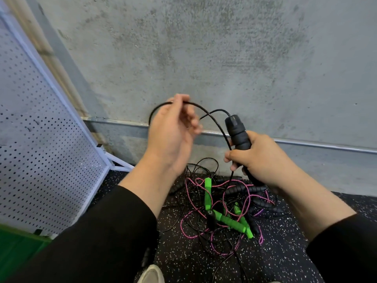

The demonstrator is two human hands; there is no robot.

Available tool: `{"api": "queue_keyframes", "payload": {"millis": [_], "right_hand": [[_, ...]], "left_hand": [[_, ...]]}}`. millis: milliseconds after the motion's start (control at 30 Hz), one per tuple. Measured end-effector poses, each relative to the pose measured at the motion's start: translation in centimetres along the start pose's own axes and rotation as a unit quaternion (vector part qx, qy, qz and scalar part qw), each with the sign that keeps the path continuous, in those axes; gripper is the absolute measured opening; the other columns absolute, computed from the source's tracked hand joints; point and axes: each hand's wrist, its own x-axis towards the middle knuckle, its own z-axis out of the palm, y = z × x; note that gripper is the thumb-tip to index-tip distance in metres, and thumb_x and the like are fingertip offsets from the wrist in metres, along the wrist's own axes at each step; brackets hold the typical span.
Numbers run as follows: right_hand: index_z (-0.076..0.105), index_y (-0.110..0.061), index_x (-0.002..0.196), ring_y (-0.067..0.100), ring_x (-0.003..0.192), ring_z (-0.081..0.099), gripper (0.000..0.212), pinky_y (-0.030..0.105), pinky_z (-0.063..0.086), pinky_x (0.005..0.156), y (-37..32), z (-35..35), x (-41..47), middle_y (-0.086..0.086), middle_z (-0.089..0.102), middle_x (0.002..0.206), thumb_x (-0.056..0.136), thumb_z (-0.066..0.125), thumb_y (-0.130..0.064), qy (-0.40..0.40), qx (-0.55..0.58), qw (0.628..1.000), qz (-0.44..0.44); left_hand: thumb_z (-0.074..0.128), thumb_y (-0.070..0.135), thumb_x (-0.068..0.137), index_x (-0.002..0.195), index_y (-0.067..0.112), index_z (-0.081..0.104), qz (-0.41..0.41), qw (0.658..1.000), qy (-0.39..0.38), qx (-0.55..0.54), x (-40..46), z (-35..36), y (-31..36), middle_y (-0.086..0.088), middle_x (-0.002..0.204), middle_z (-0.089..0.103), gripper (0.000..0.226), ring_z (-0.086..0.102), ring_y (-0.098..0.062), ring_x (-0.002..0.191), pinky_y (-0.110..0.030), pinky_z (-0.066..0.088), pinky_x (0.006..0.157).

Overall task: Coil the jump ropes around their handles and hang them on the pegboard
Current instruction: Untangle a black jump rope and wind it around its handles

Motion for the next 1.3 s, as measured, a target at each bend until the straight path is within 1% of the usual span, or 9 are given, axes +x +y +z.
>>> {"api": "queue_keyframes", "payload": {"millis": [100,233,367,667,867,967,1067,1200,1300], "right_hand": [[0.059,-0.011,0.100,0.018,0.060,0.066,0.020,0.036,0.045,0.062,-0.1,0.0,0.0,0.007,0.077,0.076,0.086,0.072,-0.004,0.029,0.045,0.998,-0.015],[0.061,-0.015,0.096,0.016,0.056,0.065,0.018,0.033,0.045,0.059,-0.7,0.4,-0.1,0.008,0.076,0.074,0.085,0.072,-0.005,0.040,0.060,0.996,-0.042],[0.065,-0.016,0.100,0.017,0.053,0.058,0.018,0.030,0.045,0.054,-1.2,0.8,-0.3,0.014,0.074,0.071,0.086,0.072,-0.009,0.031,0.074,0.996,-0.045],[0.061,-0.013,0.101,0.027,0.068,0.064,0.021,0.042,0.043,0.064,-0.1,0.4,0.0,0.009,0.077,0.079,0.085,0.074,-0.006,0.012,0.062,0.998,-0.006],[0.062,-0.016,0.096,0.018,0.061,0.067,0.020,0.040,0.044,0.065,-0.5,0.5,0.1,0.007,0.077,0.076,0.083,0.074,-0.007,0.035,0.056,0.997,-0.026],[0.063,-0.015,0.099,0.013,0.056,0.066,0.021,0.037,0.047,0.061,-0.8,0.7,-0.1,0.007,0.075,0.073,0.083,0.075,-0.008,0.036,0.057,0.997,-0.035],[0.063,-0.014,0.099,0.011,0.049,0.059,0.021,0.032,0.045,0.055,-0.8,0.6,-0.3,0.012,0.076,0.077,0.083,0.076,-0.008,0.027,0.068,0.997,-0.034],[0.064,-0.015,0.101,0.020,0.053,0.054,0.022,0.036,0.041,0.060,-0.5,0.5,-0.1,0.009,0.075,0.072,0.084,0.077,-0.012,0.006,0.055,0.998,-0.032],[0.064,-0.019,0.099,0.040,0.062,0.058,0.021,0.041,0.044,0.063,-0.3,0.8,0.1,0.011,0.076,0.075,0.083,0.078,-0.015,-0.016,0.039,0.999,-0.033]], "left_hand": [[0.046,0.030,0.108,0.096,0.015,0.060,-0.019,1.000,0.022,0.007,0.3,-0.8,0.4,0.003,0.068,0.050,0.024,0.043,-0.010,0.054,-0.023,0.036,0.050],[0.057,0.030,0.103,0.092,0.015,0.062,-0.101,0.982,-0.052,0.153,-1.2,-0.1,-1.9,0.001,0.072,0.052,0.020,0.043,-0.011,0.055,-0.023,0.035,0.050],[0.058,0.019,0.103,0.096,0.011,0.066,-0.068,0.967,-0.057,0.240,-2.0,0.7,-2.9,0.003,0.069,0.054,0.013,0.043,-0.011,0.054,-0.024,0.034,0.050],[0.048,0.020,0.107,0.099,0.015,0.061,0.033,0.998,0.032,0.038,0.4,-0.9,0.7,0.003,0.069,0.052,0.016,0.044,-0.009,0.056,-0.024,0.037,0.051],[0.055,0.024,0.104,0.105,0.012,0.066,-0.098,0.981,-0.039,0.162,-1.5,-0.1,-2.2,0.002,0.073,0.054,0.016,0.045,-0.011,0.057,-0.024,0.035,0.051],[0.049,0.020,0.107,0.099,0.012,0.065,-0.078,0.965,-0.041,0.249,-2.0,0.7,-3.0,0.002,0.069,0.055,0.019,0.046,-0.011,0.055,-0.026,0.036,0.052],[0.046,0.017,0.108,0.093,0.012,0.062,-0.033,0.978,-0.023,0.204,-1.6,0.9,-2.4,0.001,0.067,0.053,0.023,0.045,-0.012,0.057,-0.028,0.036,0.053],[0.043,0.017,0.108,0.095,0.012,0.059,0.019,0.995,-0.011,0.094,-0.8,0.5,-0.6,0.000,0.068,0.053,0.022,0.046,-0.013,0.059,-0.027,0.036,0.053],[0.042,0.019,0.109,0.096,0.012,0.058,0.046,0.998,-0.001,0.048,-0.4,0.0,0.4,0.000,0.068,0.051,0.022,0.046,-0.012,0.058,-0.026,0.037,0.053]]}}
